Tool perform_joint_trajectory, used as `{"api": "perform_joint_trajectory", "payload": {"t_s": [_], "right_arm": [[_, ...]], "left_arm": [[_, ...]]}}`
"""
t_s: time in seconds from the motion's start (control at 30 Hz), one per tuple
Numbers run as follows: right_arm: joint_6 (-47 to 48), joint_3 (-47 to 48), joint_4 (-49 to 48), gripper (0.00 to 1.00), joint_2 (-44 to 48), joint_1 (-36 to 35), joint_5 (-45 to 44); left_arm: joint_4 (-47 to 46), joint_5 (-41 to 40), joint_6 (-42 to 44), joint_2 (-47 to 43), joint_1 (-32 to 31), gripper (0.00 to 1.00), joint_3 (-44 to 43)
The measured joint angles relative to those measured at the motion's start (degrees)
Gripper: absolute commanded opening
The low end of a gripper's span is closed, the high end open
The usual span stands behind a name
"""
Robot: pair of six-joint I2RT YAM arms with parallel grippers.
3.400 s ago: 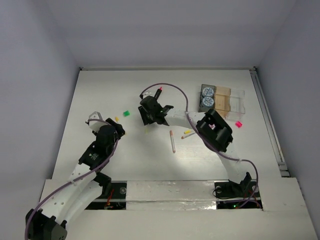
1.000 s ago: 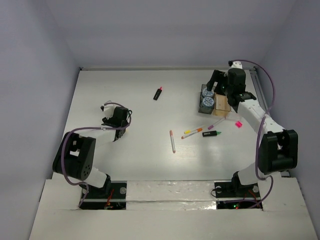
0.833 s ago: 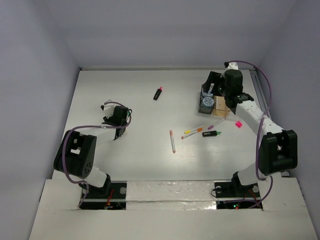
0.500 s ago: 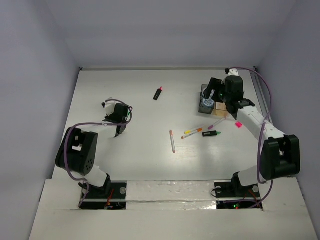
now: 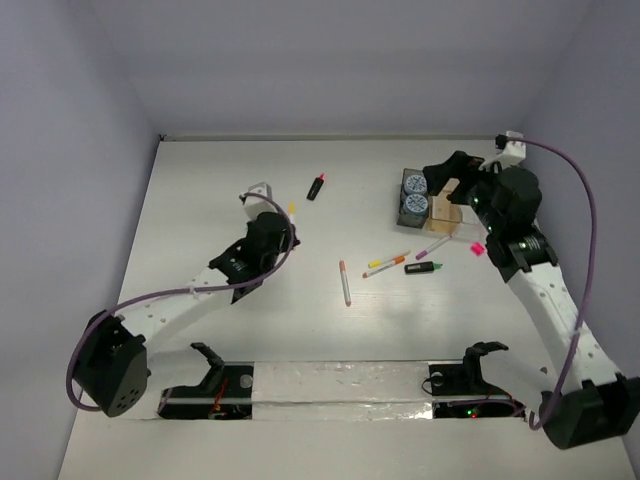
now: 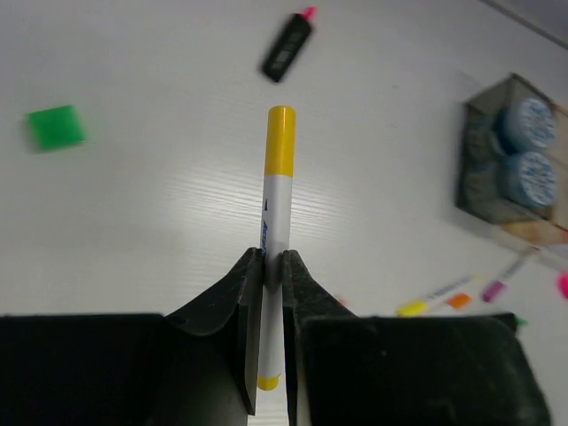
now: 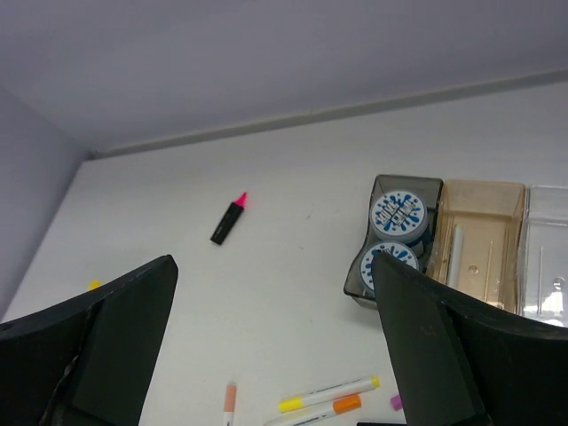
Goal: Sort the stationery into containers
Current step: Pick up the pen from the center of the board, then place the pen in the storage box.
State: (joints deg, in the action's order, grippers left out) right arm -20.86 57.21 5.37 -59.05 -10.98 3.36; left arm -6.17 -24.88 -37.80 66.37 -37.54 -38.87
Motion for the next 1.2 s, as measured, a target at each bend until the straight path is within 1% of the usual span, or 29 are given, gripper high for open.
{"api": "perform_joint_trajectory", "payload": {"t_s": [0.07, 0.1, 0.17, 0.27, 0.3, 0.33, 0.37, 0.4, 0.43, 0.57, 0.73, 1.03, 1.2], "right_arm": [[-0.5, 0.3, 1.4, 0.97, 3.8, 0.0, -0.2], [-0.6, 0.7, 2.2, 0.94, 5.5, 0.0, -0.3], [-1.2, 1.5, 3.6, 0.85, 8.5, 0.0, -0.5], [-2.8, 1.7, 4.9, 0.72, 13.4, 0.0, -0.4], [-3.5, 1.7, 5.0, 0.48, 15.0, 0.0, -0.1], [-4.0, 1.7, 4.9, 0.35, 16.7, 0.0, 0.3], [-5.0, 1.7, 4.7, 0.26, 18.1, 0.0, 1.1], [-6.2, 1.4, 4.4, 0.16, 19.3, 0.0, 2.0], [-7.0, 1.0, 4.1, 0.13, 20.6, 0.0, 2.9], [-9.0, -0.2, 4.3, 0.13, 24.4, 0.0, 4.9], [-9.2, -2.1, 5.7, 0.18, 25.7, 0.0, 5.4], [-8.8, -3.9, 8.7, 0.21, 27.7, 0.0, 5.7], [-7.8, -4.1, 9.7, 0.21, 29.2, 0.0, 5.7]], "left_arm": [[-0.5, 1.4, -0.2, 2.6, -3.8, 0.00, -5.1], [-1.2, 2.4, -0.2, 4.6, -5.2, 0.00, -7.8], [-2.7, 3.9, -0.2, 9.0, -7.8, 0.00, -13.5], [-5.3, 7.2, -0.3, 18.9, -10.8, 0.00, -23.6], [-6.3, 8.4, -0.4, 22.3, -11.6, 0.00, -26.8], [-6.7, 9.3, -0.5, 25.5, -12.1, 0.00, -29.6], [-7.0, 10.3, -0.6, 29.1, -12.7, 0.00, -33.3], [-7.4, 11.3, -0.6, 32.9, -13.4, 0.00, -37.2], [-7.5, 12.2, -0.7, 36.4, -13.7, 0.00, -40.8], [-7.9, 16.3, -0.7, 50.7, -15.3, 0.00, -56.4], [-7.5, 19.8, -1.2, 62.5, -16.4, 0.00, -68.7], [-8.6, 21.4, -5.9, 76.1, -17.2, 0.00, -84.6], [-11.1, 19.5, -9.7, 80.1, -17.2, 0.00, -88.1]]}}
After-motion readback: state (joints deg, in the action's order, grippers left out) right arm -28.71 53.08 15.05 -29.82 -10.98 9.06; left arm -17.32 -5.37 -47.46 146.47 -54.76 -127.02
